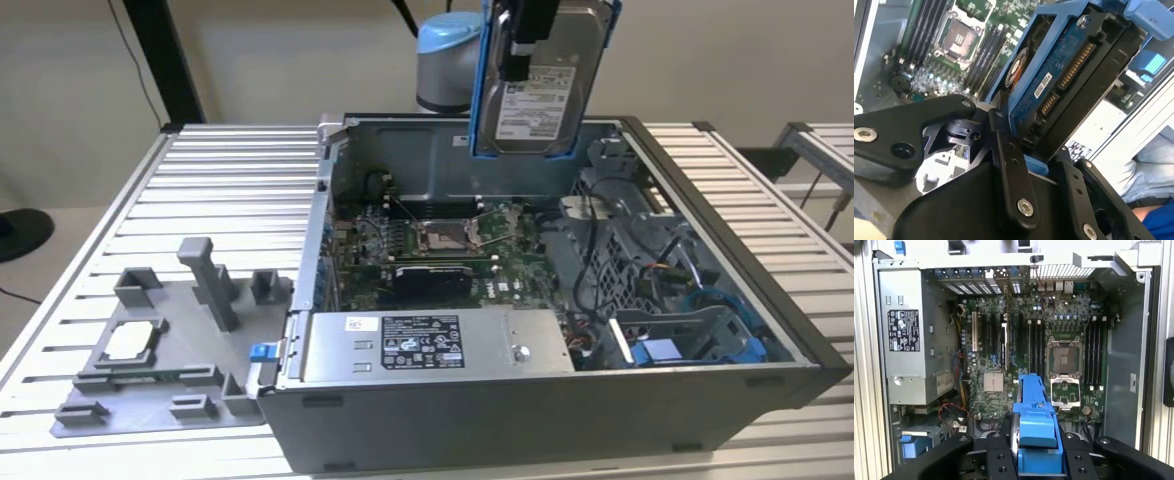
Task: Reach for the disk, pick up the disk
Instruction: 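Pick up the disk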
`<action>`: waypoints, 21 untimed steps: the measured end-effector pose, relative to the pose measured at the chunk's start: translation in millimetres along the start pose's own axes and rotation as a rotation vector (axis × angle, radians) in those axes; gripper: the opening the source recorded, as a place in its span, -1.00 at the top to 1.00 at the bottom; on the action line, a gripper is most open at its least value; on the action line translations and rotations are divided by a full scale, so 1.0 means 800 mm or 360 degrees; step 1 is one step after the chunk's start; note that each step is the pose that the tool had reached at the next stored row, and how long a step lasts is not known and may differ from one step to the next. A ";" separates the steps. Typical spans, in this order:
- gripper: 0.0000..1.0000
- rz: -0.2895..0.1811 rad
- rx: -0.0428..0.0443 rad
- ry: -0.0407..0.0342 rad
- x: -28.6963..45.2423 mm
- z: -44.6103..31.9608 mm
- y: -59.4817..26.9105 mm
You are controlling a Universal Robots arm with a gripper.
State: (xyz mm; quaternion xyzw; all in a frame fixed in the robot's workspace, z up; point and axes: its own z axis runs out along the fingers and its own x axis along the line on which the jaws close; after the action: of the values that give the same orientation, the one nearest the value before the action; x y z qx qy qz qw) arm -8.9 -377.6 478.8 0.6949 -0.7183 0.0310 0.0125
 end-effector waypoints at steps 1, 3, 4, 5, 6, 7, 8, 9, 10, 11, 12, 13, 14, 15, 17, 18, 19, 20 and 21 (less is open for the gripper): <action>1.00 0.0000 0.0000 0.0000 -0.0002 0.0002 -0.006; 1.00 0.0000 0.0000 0.0000 -0.0006 0.0005 -0.017; 1.00 0.0000 0.0000 0.0000 -0.0008 0.0006 -0.022; 1.00 0.0000 0.0000 0.0000 -0.0010 0.0007 -0.028; 1.00 0.0000 0.0000 0.0000 -0.0013 0.0008 -0.033; 1.00 0.0000 0.0000 0.0000 -0.0014 0.0010 -0.038; 1.00 0.0000 0.0000 0.0000 -0.0015 0.0012 -0.044; 1.00 0.0000 0.0000 0.0000 -0.0017 0.0012 -0.049; 1.00 0.0000 0.0000 0.0000 -0.0019 0.0014 -0.055; 1.00 0.0000 0.0000 0.0000 -0.0021 0.0015 -0.060; 1.00 0.0000 0.0000 0.0000 -0.0023 0.0016 -0.065; 1.00 0.0000 0.0000 0.0000 -0.0024 0.0017 -0.070; 1.00 0.0000 0.0000 0.0000 -0.0026 0.0019 -0.075; 1.00 0.0000 0.0000 0.0000 -0.0028 0.0021 -0.080; 1.00 0.0000 0.0000 0.0000 -0.0031 0.0023 -0.090; 1.00 0.0000 0.0000 0.0000 -0.0032 0.0024 -0.094; 1.00 0.0000 0.0000 0.0000 -0.0034 0.0025 -0.099; 1.00 0.0000 0.0000 0.0000 -0.0035 0.0026 -0.103; 1.00 0.0000 0.0000 0.0000 -0.0037 0.0027 -0.107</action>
State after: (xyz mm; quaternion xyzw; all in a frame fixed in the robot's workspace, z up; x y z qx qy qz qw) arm 76.9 -377.5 478.8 0.6949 -0.7183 0.0310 0.0125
